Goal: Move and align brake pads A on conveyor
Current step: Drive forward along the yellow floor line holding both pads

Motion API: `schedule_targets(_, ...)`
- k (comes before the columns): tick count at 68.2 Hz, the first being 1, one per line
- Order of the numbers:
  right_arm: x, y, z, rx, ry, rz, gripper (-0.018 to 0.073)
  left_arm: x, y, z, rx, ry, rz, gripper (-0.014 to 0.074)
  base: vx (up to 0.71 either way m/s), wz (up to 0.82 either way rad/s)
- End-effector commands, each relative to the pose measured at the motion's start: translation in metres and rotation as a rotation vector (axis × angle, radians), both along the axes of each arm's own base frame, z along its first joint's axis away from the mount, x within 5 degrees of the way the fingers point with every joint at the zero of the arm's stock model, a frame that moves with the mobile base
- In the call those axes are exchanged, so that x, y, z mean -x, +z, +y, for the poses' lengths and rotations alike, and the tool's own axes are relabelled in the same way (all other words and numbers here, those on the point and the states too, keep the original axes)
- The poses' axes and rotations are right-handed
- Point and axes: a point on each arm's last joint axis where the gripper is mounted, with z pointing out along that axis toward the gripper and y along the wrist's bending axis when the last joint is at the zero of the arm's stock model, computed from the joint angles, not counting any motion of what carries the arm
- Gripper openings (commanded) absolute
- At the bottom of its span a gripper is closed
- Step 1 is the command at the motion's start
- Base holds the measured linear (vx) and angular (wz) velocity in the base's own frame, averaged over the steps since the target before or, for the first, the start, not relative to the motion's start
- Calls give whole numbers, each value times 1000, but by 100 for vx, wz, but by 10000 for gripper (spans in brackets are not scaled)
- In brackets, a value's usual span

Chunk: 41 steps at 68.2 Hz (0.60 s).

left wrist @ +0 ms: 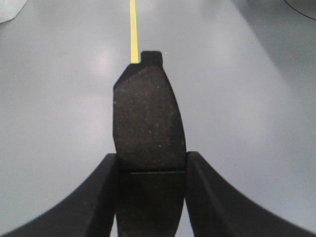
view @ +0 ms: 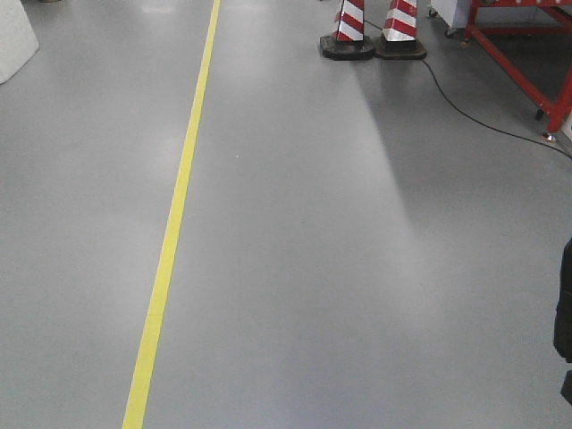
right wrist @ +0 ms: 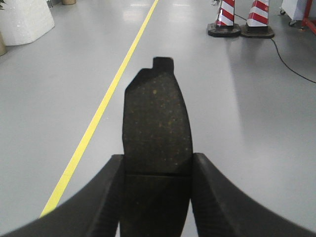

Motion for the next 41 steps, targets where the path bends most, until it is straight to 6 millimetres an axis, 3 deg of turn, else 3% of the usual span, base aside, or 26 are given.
schedule_targets(1,-2,18,0,-14,-2,-116,-6,-4,17,-1,5,-3,-119,66,43,6)
schedule_targets(41,-2,18,0,-14,-2,-116,-6,-4,17,-1,5,-3,-119,66,49,6)
